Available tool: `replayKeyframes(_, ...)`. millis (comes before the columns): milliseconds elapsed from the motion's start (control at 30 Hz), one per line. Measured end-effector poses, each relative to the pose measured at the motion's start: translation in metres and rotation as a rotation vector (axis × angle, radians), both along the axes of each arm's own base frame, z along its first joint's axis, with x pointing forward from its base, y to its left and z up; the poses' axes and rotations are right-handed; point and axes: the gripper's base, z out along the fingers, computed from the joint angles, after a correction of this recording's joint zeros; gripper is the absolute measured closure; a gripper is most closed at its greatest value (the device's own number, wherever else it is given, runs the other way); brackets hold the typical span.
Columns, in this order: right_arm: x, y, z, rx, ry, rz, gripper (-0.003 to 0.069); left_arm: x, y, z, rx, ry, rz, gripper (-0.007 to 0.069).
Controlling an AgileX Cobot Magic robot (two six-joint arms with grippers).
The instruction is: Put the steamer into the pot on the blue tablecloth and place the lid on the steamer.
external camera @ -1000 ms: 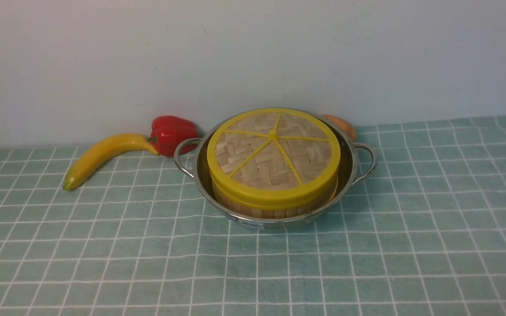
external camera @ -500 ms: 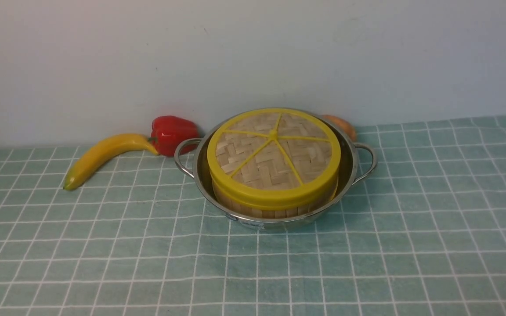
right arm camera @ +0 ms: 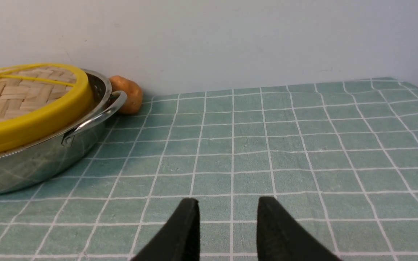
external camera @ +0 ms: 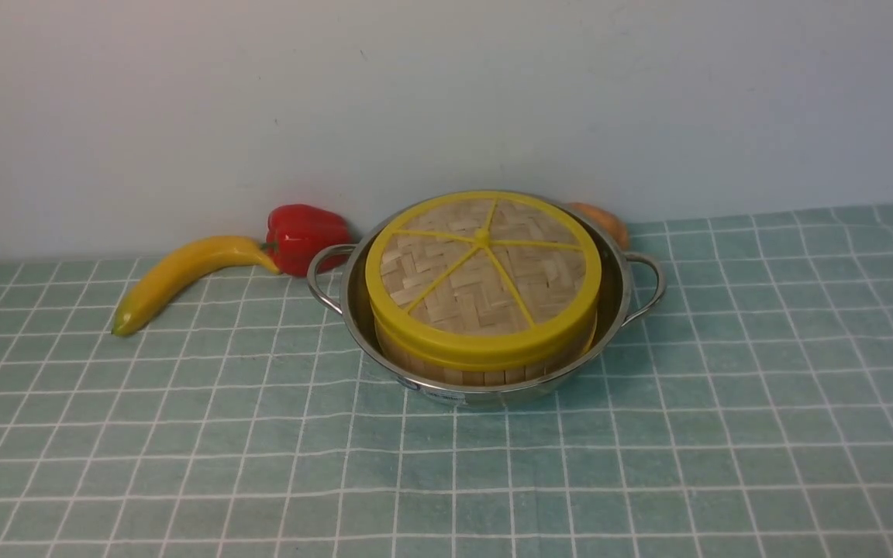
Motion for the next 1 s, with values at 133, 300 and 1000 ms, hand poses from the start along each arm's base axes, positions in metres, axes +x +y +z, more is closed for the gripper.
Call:
replayKeyframes(133, 0.0000, 0.0000, 0.0000, 0.000, 0.000, 0.000, 0.0416, 0.0000, 0.0000, 0.0000, 0.000, 0.000, 0.000, 0.0480)
replayKeyframes(300, 0.0000, 0.0000, 0.0000, 0.000, 0.000, 0.000, 0.0416, 0.0000, 0.0000, 0.0000, 0.000, 0.000, 0.000, 0.0474)
replayKeyframes(1000, 0.0000, 0.0000, 0.0000, 0.000, 0.000, 0.000, 0.0416, 0.0000, 0.0001, 0.0000, 0.003, 0.000, 0.000, 0.0447)
